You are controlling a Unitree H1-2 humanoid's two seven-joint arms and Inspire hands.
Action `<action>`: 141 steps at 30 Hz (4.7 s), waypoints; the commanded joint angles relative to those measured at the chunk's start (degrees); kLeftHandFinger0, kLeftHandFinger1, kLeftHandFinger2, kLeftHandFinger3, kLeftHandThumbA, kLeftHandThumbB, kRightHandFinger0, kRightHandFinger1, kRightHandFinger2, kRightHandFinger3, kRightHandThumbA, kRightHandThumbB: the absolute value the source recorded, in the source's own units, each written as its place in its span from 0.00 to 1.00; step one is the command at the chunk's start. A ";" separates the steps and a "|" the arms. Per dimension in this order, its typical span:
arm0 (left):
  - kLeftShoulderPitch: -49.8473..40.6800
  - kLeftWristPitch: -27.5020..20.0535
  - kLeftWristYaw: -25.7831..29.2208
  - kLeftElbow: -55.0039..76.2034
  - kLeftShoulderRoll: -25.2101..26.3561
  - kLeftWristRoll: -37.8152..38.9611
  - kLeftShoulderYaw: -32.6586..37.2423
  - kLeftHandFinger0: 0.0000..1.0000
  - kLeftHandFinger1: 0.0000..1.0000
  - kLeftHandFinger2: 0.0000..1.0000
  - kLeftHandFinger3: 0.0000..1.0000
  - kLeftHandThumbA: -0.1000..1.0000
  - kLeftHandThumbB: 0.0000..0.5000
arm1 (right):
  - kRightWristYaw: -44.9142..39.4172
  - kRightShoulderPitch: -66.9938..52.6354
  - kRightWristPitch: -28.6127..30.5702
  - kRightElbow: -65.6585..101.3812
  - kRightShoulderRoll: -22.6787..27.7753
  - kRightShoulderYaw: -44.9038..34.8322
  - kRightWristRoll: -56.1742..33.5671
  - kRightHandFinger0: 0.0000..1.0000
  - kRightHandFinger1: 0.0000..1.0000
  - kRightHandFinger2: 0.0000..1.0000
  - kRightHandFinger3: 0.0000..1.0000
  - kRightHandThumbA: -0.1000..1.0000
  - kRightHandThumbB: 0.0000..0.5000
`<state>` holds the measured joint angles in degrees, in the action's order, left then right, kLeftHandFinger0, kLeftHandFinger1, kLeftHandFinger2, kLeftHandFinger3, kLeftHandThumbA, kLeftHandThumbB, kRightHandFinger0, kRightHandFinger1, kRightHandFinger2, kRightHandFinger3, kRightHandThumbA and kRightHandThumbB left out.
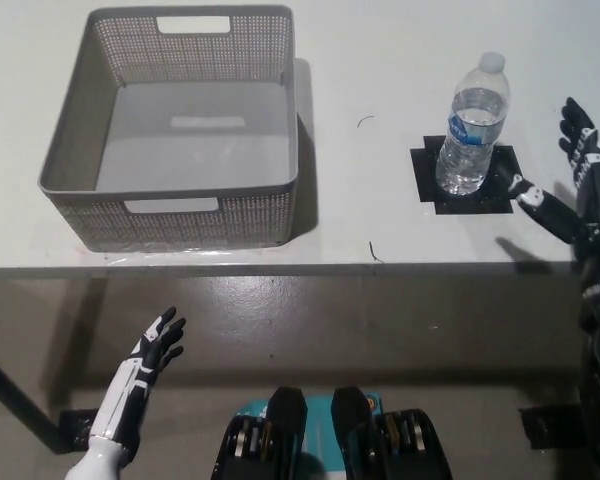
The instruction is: Use the right hand to pick up a water botttle and place it into a container on the left side
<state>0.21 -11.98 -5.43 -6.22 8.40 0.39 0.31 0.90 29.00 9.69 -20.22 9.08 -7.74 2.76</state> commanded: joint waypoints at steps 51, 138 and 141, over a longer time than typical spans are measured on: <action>-1.57 -4.29 -0.89 0.56 0.64 -0.85 1.27 1.00 1.00 1.00 1.00 1.00 0.23 | 10.89 44.92 6.40 -53.09 -4.23 -8.04 -8.78 0.00 0.29 0.71 0.69 0.00 0.24; -0.47 -4.77 -1.70 -1.36 1.83 -1.31 2.78 1.00 1.00 1.00 1.00 1.00 0.34 | -0.34 -19.74 8.31 24.74 -0.15 13.69 -2.41 1.00 1.00 1.00 1.00 1.00 0.54; -0.56 -4.85 -1.64 -1.50 1.53 -1.03 2.56 1.00 1.00 1.00 1.00 1.00 0.34 | -0.82 -22.18 8.13 22.76 -0.34 13.68 -3.61 1.00 1.00 1.00 1.00 1.00 0.50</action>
<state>-1.26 -14.06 -7.70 -8.33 9.50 -2.24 4.70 3.77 13.39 12.35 -7.77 6.71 7.53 5.07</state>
